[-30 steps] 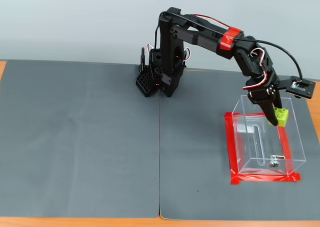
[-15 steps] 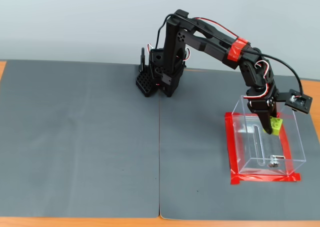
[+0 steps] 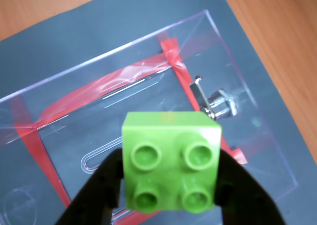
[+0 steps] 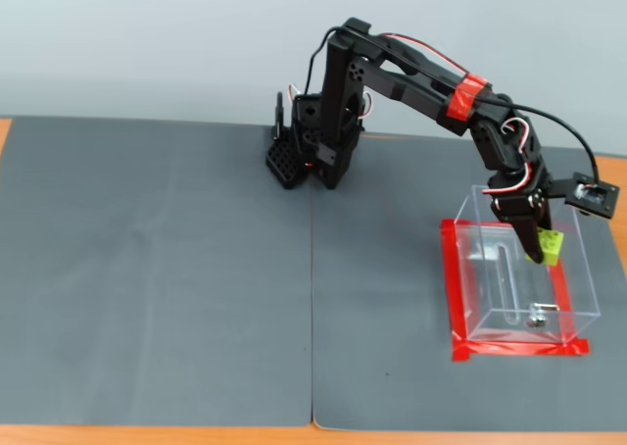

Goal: Pick the green lego block and place it into the transparent box

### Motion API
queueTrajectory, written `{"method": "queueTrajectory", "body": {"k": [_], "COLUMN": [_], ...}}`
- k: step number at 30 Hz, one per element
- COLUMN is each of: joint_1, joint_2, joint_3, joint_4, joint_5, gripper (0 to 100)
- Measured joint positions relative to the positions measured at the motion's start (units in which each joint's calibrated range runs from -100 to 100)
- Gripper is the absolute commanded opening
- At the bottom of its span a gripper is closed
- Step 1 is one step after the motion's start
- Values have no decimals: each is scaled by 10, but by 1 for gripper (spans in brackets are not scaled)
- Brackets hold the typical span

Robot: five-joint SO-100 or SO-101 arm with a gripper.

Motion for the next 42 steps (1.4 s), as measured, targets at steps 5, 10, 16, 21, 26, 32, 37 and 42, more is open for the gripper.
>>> {"method": "queueTrajectory", "body": {"k": [5, 10, 16, 21, 26, 32, 37, 42], "joint_1": [0, 0, 0, 0, 0, 14, 41, 84], "joint_2": [0, 0, 0, 0, 0, -8, -48, -99], "joint_3": [0, 0, 0, 0, 0, 0, 0, 0], "joint_4": [0, 0, 0, 0, 0, 0, 0, 0], "joint_5": [0, 0, 0, 0, 0, 0, 0, 0], "gripper": [12, 29, 29, 20, 10, 2, 2, 2]}}
